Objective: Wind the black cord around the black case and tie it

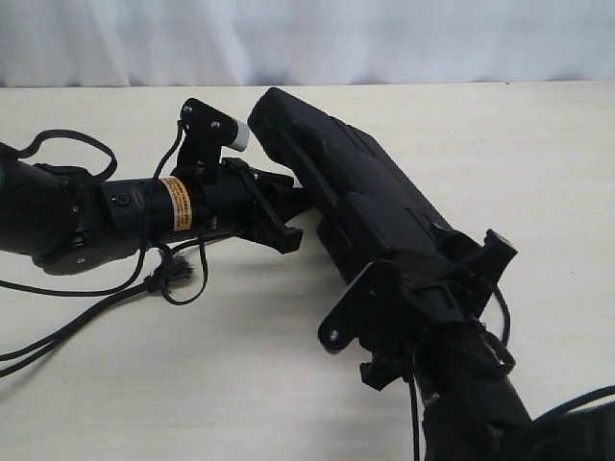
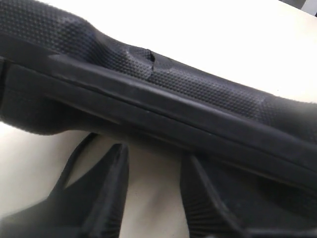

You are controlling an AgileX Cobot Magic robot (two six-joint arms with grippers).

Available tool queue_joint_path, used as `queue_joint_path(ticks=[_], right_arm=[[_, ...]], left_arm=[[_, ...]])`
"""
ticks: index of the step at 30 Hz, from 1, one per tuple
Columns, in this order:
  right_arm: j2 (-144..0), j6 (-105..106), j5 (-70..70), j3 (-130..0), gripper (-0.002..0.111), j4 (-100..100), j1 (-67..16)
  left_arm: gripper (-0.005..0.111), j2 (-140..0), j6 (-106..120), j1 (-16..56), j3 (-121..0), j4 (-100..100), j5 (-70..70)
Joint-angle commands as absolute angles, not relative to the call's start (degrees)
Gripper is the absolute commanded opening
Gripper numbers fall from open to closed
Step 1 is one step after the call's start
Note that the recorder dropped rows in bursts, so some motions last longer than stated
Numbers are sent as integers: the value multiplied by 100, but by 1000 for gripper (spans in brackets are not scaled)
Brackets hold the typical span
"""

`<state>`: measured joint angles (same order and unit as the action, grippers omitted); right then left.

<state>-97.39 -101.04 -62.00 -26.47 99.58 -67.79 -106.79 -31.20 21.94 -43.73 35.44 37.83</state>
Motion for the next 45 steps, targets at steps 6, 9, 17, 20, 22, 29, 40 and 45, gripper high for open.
queue_joint_path(ticks=[6,9,17,20,22,29,40,45], right_arm=[[-9725,-9502,-5560,-2867,81,9995,-5974],[-9725,-9447,-5533,-2983,81,9995,-5974],[-9725,-9221,-5165,-3226,50,9995,-5974],[-9725,-9221,-5139,-3249,22,9995,-5974],[-9725,-9233,-5125,-3249,4,9995,-5974],[-9711,-9672,-5009,-3249,4,9995,-5974],[-9107,-10349,-4197,-3249,4,9995,-5974],[-9093,-10597,-4186,-3249,4,9995,-5974]], left_arm=[[35,-10644,-3178,2208,-4416,3485,3915],[35,-10644,-3178,2208,-4416,3485,3940],[35,-10644,-3178,2208,-4416,3485,3955],[35,-10644,-3178,2208,-4416,3485,3955],[35,-10644,-3178,2208,-4416,3485,3955],[52,-10309,-3178,2208,-4416,3485,3225],[61,-8841,-3051,2198,-4416,3434,389],[61,-8318,-3051,2198,-4416,3304,-1343]])
